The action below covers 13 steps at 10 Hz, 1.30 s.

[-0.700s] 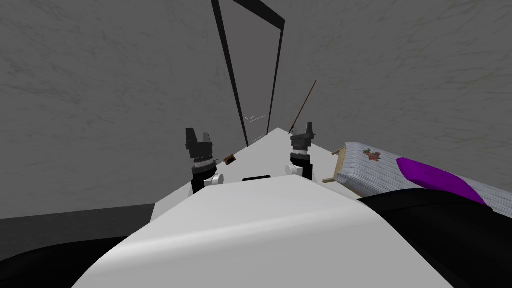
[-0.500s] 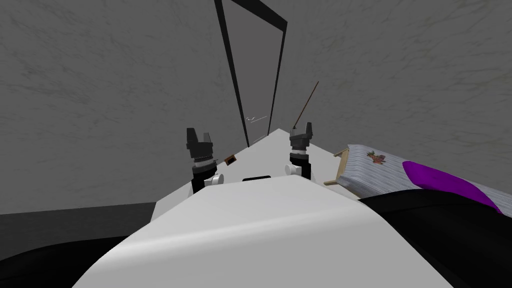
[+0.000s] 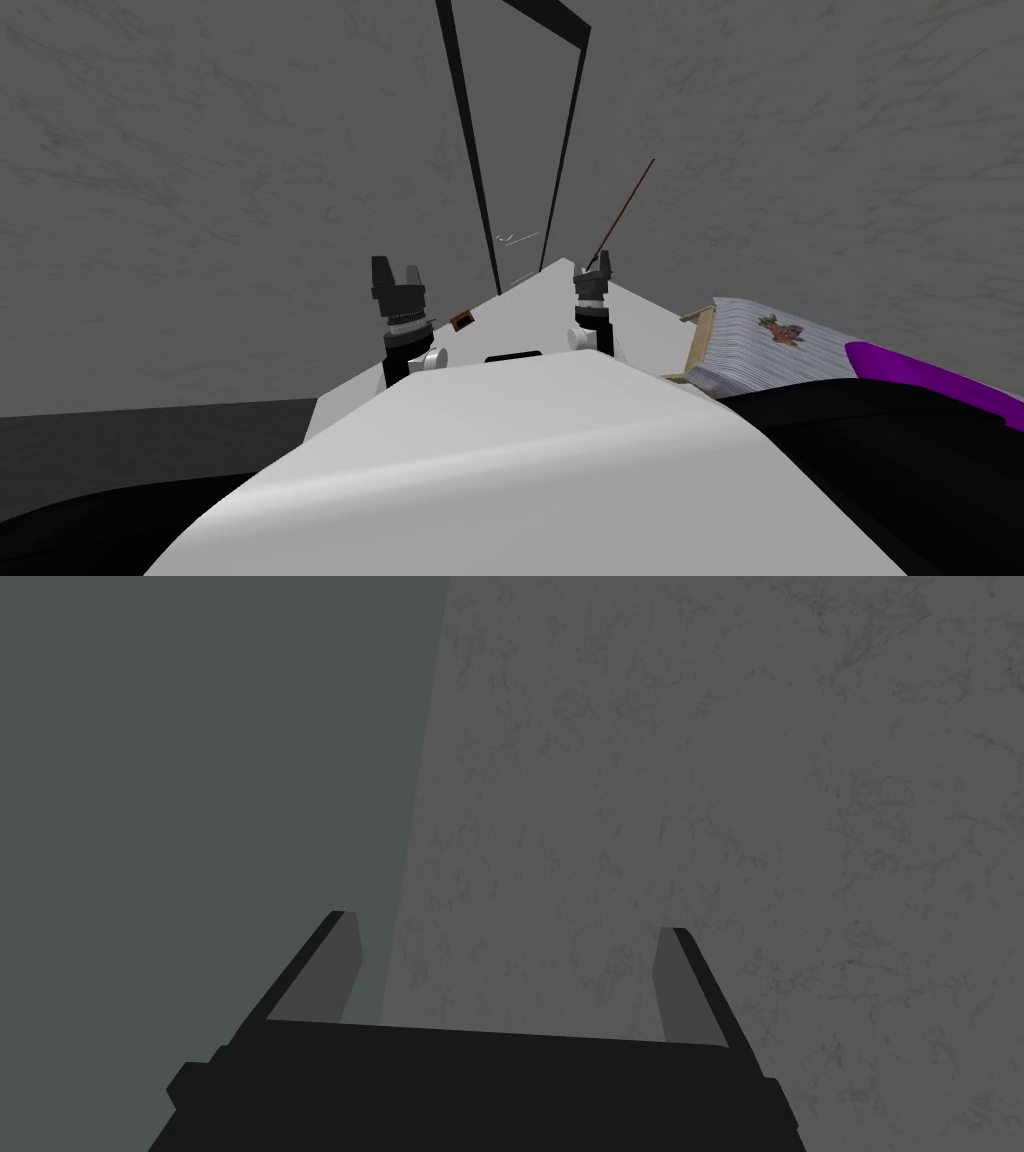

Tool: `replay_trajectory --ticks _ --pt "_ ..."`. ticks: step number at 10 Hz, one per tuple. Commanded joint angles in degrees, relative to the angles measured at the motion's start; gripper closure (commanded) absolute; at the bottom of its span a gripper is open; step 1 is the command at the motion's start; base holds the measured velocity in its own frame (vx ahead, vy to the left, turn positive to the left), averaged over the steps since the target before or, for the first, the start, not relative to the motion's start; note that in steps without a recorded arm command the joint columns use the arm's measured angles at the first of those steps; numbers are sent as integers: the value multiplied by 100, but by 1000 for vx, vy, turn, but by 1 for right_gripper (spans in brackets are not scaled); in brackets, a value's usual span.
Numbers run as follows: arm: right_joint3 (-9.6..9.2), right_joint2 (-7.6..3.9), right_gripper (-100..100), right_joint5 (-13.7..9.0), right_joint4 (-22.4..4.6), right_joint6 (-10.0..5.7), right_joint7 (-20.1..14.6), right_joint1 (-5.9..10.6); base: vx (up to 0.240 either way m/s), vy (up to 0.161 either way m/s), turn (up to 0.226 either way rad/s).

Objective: Pull the door open

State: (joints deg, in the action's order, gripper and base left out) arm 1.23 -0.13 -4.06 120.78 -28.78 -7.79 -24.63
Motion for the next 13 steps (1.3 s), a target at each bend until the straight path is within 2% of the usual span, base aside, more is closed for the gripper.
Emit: replay_trajectory --ticks 1,6,13 --pt "21 -50 -100 3 -174 -10 9 96 78 -22 74" --pt "67 -194 -100 28 -835 -104 40 412 76 -30 90" --pt "144 -392 -100 69 -1938 -262 92 946 94 -32 105"
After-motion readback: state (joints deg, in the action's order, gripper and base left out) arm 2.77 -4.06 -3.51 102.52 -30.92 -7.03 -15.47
